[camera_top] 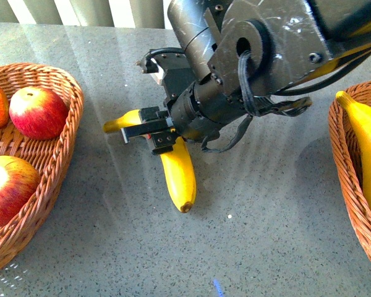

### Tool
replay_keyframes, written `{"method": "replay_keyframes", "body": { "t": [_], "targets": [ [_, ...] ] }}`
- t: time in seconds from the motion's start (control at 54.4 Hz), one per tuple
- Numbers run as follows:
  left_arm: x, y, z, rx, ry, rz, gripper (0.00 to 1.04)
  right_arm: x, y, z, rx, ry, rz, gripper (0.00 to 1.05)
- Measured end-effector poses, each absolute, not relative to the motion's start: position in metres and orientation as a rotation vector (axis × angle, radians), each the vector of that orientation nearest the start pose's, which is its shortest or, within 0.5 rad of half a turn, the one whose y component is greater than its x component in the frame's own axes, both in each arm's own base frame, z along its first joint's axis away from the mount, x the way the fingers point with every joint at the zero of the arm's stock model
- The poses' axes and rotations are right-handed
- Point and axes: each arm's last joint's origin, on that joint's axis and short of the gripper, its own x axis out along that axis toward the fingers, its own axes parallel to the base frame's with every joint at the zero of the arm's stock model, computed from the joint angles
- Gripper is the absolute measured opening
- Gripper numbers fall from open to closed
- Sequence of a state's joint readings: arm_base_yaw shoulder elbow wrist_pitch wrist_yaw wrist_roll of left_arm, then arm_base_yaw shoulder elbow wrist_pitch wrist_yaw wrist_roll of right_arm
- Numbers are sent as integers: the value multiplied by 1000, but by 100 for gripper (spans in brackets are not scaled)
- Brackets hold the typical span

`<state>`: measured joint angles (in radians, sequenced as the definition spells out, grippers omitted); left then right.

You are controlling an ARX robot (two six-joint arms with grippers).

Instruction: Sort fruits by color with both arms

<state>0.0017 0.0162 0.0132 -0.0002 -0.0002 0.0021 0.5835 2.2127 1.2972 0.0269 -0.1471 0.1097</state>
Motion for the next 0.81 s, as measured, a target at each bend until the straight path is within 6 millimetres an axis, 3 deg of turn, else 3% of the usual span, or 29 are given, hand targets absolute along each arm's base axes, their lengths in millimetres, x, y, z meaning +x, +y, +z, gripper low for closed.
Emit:
{"method": "replay_keyframes", "body": {
  "t": [0.11, 0.202, 0.294, 0.404, 0.514, 0.643, 0.808],
  "targets": [
    [98, 0, 167, 2, 3, 2, 96, 360, 227, 96, -73, 889, 613, 36],
    [98, 0, 167, 2, 3, 2, 96, 360, 201, 127, -35, 799, 575, 36],
    [98, 0, 167, 2, 3, 2, 96, 352, 157, 169, 34, 667, 527, 36],
    [98, 0, 167, 2, 4, 2, 96, 326, 97, 197, 94, 564, 432, 36],
    [98, 0, 167, 2, 4, 2, 96, 293, 39, 195, 154, 553, 314, 36],
    [98, 0, 167, 2, 4, 2, 96, 268, -15, 185, 233, 558, 188, 36],
    [98, 0, 167, 2, 4, 2, 96, 254, -55, 168, 284, 579, 54, 35]
  ]
}}
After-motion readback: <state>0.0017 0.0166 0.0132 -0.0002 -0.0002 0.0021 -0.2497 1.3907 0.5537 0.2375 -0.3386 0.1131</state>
